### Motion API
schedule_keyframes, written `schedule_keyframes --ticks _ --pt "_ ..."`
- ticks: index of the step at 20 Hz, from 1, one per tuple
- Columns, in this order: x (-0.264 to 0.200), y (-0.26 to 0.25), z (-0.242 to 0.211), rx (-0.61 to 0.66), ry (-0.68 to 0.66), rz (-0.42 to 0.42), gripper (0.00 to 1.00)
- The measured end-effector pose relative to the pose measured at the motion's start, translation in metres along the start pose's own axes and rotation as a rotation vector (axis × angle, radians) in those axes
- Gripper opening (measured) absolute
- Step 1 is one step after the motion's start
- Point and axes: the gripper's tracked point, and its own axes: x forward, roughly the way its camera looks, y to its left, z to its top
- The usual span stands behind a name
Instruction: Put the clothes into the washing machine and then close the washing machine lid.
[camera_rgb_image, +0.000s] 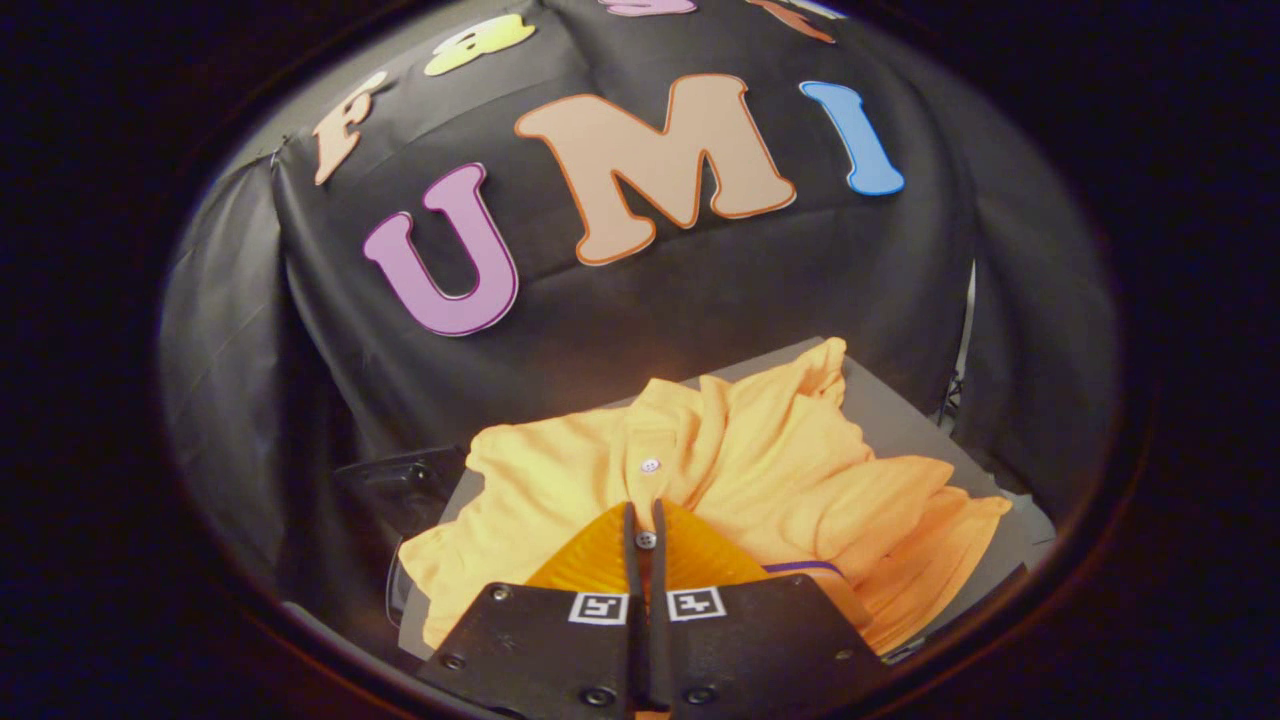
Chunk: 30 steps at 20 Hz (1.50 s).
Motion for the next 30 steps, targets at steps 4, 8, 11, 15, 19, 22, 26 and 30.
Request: schedule_keyframes --ticks 4,8,11,15,19,22,26,30 --pt "-0.021 0.017 0.025 -0.016 -0.050 -0.017 0.00" --pt "-0.041 0.062 0.049 -0.004 -0.105 0.037 0.00" --pt "-0.042 0.093 0.059 -0.034 -0.120 0.041 0.00" --pt "-0.038 0.149 0.057 -0.031 -0.120 0.094 0.00" --pt "-0.024 0.211 0.046 0.010 -0.112 0.171 0.00" --pt "-0.016 0.256 0.034 0.025 -0.097 0.226 0.00" --pt "-0.011 0.310 0.017 -0.005 -0.077 0.292 0.00" --pt "-0.009 0.357 -0.005 -0.009 -0.046 0.361 0.00"
